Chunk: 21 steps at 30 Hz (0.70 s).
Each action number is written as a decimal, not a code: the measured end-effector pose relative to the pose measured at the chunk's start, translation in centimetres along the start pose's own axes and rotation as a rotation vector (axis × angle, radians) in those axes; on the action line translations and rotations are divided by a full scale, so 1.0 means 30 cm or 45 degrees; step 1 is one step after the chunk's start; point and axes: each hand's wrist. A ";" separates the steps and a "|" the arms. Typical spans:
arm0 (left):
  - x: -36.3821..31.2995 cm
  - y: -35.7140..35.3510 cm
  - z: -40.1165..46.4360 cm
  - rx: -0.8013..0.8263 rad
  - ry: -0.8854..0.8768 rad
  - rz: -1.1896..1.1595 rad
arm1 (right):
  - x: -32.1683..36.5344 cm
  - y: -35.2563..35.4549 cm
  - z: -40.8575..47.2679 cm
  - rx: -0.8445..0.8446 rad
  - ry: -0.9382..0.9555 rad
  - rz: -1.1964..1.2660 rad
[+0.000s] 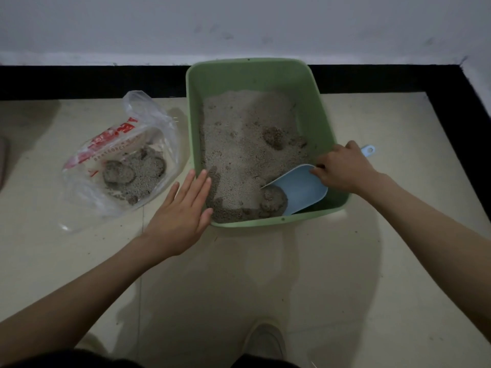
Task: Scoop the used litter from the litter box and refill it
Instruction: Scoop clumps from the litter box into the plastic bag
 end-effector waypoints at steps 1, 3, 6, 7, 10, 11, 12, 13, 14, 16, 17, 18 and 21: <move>0.001 -0.001 0.000 0.002 0.000 0.002 | 0.005 -0.005 0.009 0.021 0.008 0.061; 0.000 -0.002 0.000 0.011 0.001 0.003 | 0.023 -0.026 0.025 0.046 0.020 0.201; -0.005 0.002 0.002 0.005 -0.003 0.007 | 0.071 -0.053 0.050 0.015 0.036 0.355; -0.005 0.001 0.002 0.007 -0.002 0.006 | 0.090 -0.057 0.061 0.005 0.039 0.382; -0.006 -0.001 -0.002 -0.002 0.001 -0.011 | 0.145 -0.088 0.089 -0.004 0.023 0.493; -0.006 -0.002 -0.005 0.003 0.004 -0.023 | 0.158 -0.108 0.092 -0.006 0.001 0.548; -0.006 -0.003 -0.006 0.006 0.008 -0.034 | 0.166 -0.128 0.090 -0.013 -0.027 0.605; -0.007 -0.005 -0.006 0.011 0.012 -0.043 | 0.170 -0.146 0.086 -0.023 -0.054 0.663; -0.006 -0.004 -0.006 0.020 0.017 -0.051 | 0.172 -0.159 0.080 -0.032 -0.078 0.719; -0.005 -0.005 -0.004 0.037 0.026 -0.069 | 0.173 -0.170 0.075 -0.044 -0.109 0.804; -0.004 -0.005 -0.004 0.044 0.029 -0.074 | 0.173 -0.171 0.074 -0.047 -0.118 0.829; -0.004 -0.004 -0.004 0.054 0.033 -0.075 | 0.175 -0.171 0.074 -0.048 -0.126 0.847; 0.000 -0.005 -0.004 0.069 0.039 -0.079 | 0.181 -0.169 0.072 -0.068 -0.126 0.924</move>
Point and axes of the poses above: each hand's wrist, its own z-axis towards the middle knuckle, its own y-axis out of the back of the hand, x = y × z, and after that the axes turned 14 degrees about y, right-handed
